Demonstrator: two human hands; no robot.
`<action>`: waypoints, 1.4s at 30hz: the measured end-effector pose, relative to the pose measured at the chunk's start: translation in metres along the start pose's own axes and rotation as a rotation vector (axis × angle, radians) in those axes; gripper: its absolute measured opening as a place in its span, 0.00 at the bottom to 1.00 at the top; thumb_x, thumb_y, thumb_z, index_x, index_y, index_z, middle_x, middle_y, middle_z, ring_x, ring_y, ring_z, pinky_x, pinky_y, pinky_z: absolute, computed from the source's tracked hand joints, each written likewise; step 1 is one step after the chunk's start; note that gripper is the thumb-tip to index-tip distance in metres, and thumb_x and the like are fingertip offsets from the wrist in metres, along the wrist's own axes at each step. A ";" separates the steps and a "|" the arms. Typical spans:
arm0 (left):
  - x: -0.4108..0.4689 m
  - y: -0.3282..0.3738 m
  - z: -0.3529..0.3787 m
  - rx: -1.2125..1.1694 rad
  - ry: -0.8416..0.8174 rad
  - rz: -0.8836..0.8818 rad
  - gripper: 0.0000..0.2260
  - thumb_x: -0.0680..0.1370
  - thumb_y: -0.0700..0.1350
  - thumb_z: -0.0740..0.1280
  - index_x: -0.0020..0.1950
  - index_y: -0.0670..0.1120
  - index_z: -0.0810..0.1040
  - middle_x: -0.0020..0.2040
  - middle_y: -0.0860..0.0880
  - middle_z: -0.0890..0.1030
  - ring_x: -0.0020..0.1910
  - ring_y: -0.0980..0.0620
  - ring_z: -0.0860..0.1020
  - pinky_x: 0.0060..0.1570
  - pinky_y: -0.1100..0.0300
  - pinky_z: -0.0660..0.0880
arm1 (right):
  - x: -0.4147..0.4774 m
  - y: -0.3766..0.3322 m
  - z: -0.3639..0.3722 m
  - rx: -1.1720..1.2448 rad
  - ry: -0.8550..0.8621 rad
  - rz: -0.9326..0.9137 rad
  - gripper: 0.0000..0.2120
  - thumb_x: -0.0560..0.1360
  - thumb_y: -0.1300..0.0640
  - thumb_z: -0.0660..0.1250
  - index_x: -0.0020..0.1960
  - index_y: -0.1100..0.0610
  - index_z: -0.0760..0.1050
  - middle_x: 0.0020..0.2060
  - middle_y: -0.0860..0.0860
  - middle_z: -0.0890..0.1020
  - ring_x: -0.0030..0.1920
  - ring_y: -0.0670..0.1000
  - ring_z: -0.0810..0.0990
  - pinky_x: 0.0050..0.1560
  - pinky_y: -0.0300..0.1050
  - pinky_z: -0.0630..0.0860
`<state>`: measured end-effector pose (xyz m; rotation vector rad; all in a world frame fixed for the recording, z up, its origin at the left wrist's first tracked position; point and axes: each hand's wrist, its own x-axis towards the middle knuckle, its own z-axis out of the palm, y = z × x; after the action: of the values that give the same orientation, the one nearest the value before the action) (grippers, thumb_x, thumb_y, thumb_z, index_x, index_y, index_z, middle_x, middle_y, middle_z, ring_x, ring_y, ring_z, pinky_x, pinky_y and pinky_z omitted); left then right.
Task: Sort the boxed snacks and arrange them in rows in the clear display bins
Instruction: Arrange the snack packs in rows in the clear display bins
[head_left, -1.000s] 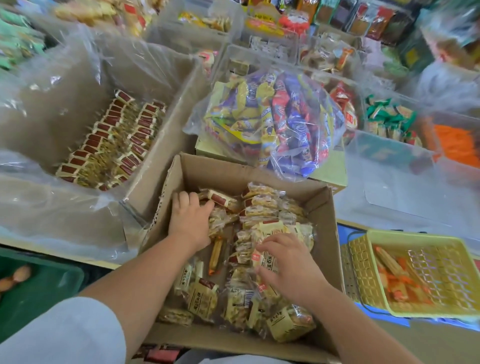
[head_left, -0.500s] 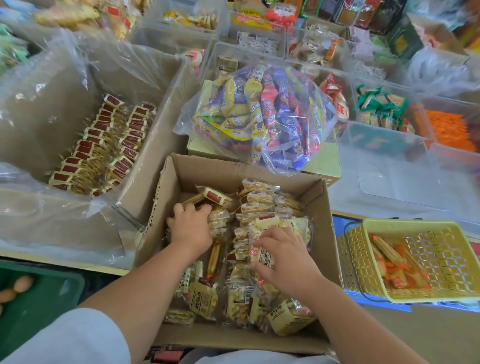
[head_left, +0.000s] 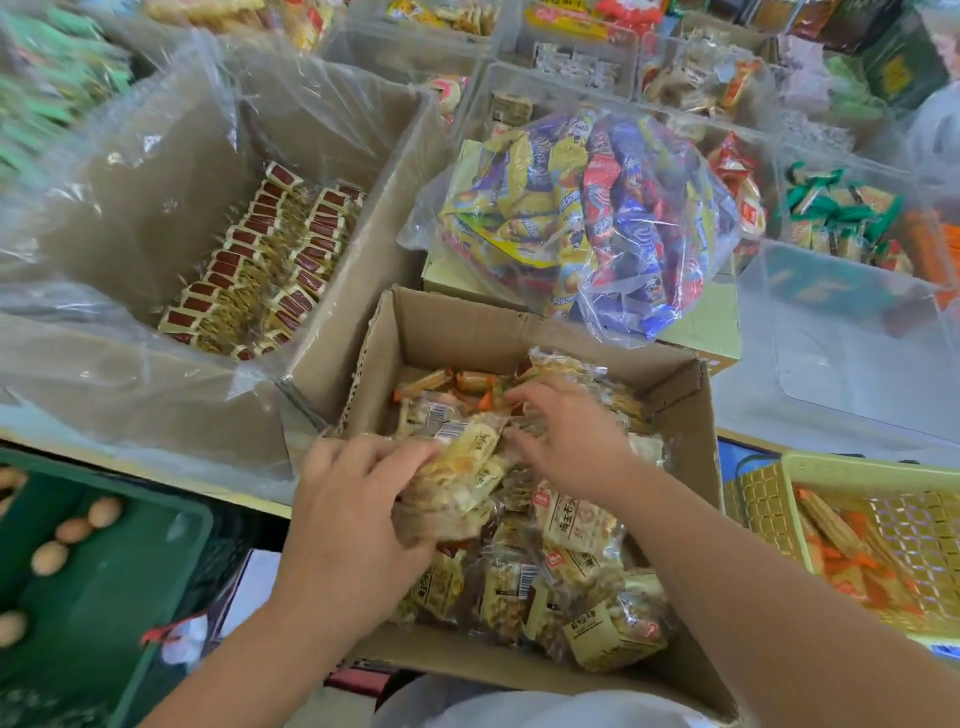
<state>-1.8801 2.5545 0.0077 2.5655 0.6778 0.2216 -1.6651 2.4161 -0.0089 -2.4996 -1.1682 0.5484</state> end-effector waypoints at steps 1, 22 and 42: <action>-0.009 -0.001 0.001 0.036 0.012 0.037 0.39 0.56 0.48 0.84 0.66 0.59 0.76 0.54 0.55 0.77 0.54 0.50 0.66 0.49 0.54 0.70 | 0.015 -0.005 0.001 0.008 -0.029 -0.017 0.20 0.79 0.47 0.68 0.69 0.48 0.75 0.64 0.47 0.75 0.63 0.49 0.74 0.59 0.40 0.68; 0.032 -0.006 0.032 -0.025 -0.160 -0.052 0.10 0.80 0.52 0.68 0.57 0.50 0.83 0.50 0.51 0.81 0.50 0.50 0.78 0.43 0.57 0.70 | 0.109 -0.004 0.092 -0.766 -0.440 -0.141 0.18 0.77 0.52 0.64 0.66 0.52 0.76 0.64 0.54 0.77 0.67 0.58 0.71 0.66 0.55 0.67; 0.090 -0.017 0.149 0.261 -0.874 -0.234 0.24 0.76 0.56 0.74 0.69 0.47 0.79 0.63 0.42 0.71 0.56 0.43 0.77 0.52 0.53 0.78 | 0.088 0.011 0.080 -0.891 -0.552 -0.320 0.16 0.79 0.55 0.63 0.67 0.49 0.77 0.68 0.50 0.74 0.68 0.59 0.64 0.68 0.60 0.59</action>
<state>-1.7692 2.5524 -0.1280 2.4236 0.6576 -1.0578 -1.6436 2.4889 -0.1015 -2.7956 -2.4105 0.7760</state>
